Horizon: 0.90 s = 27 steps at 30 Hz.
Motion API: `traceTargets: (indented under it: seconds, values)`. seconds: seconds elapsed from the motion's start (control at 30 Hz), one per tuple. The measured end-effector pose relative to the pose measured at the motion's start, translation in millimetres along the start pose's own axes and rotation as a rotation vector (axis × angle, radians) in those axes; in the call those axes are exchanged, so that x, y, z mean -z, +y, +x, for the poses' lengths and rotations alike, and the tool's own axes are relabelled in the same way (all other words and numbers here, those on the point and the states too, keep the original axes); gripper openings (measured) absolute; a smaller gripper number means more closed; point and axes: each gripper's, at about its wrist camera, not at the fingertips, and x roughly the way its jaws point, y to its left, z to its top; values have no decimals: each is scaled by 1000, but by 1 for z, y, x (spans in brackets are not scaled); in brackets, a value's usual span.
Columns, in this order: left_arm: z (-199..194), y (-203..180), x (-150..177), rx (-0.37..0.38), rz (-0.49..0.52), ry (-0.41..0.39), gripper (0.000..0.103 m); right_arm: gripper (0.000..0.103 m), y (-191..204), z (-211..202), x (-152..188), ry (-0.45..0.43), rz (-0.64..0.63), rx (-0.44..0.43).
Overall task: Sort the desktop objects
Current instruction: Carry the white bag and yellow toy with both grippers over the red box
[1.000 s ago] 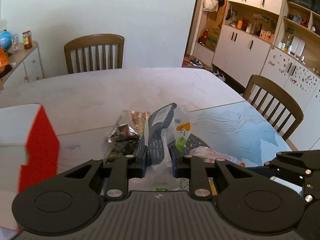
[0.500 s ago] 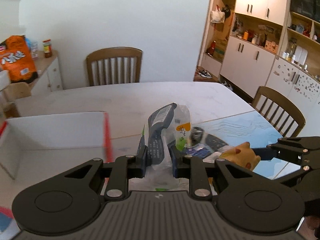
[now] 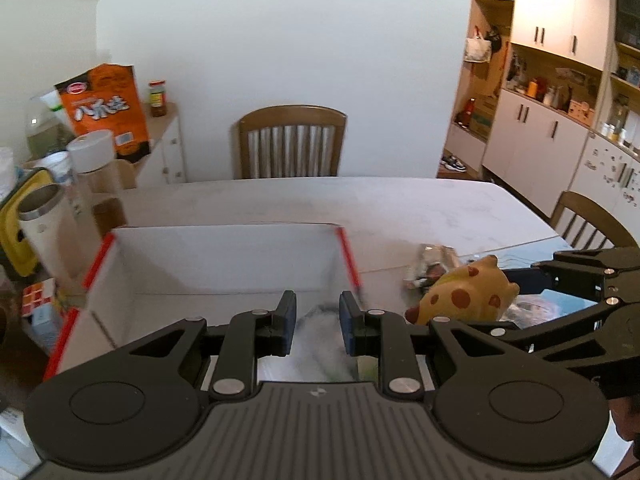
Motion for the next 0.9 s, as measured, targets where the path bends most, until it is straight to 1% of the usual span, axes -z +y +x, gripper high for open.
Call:
traceTargets:
  seconds: [0.07, 0.17, 0.3, 0.53, 0.7, 0.8, 0.9]
  values:
    - [2, 10, 1, -12, -6, 7, 22, 70, 8, 9, -5, 4, -17, -10]
    - [15, 24, 5, -31, -3, 46, 21, 70, 17, 26, -9, 27, -46, -23]
    - [22, 36, 9, -51, 1, 53, 20, 70, 30, 48, -12, 62, -83, -43]
    - [40, 70, 22, -109, -56, 105, 20, 70, 53, 94, -14, 130, -185, -65]
    - [46, 84, 25, -127, -88, 122, 20, 70, 56, 127, -24, 183, -177, -73]
    - [49, 89, 26, -128, -98, 131, 20, 70, 59, 144, -27, 215, -197, -61]
    - [54, 93, 26, -127, -101, 147, 20, 70, 54, 158, -32, 250, -163, -70]
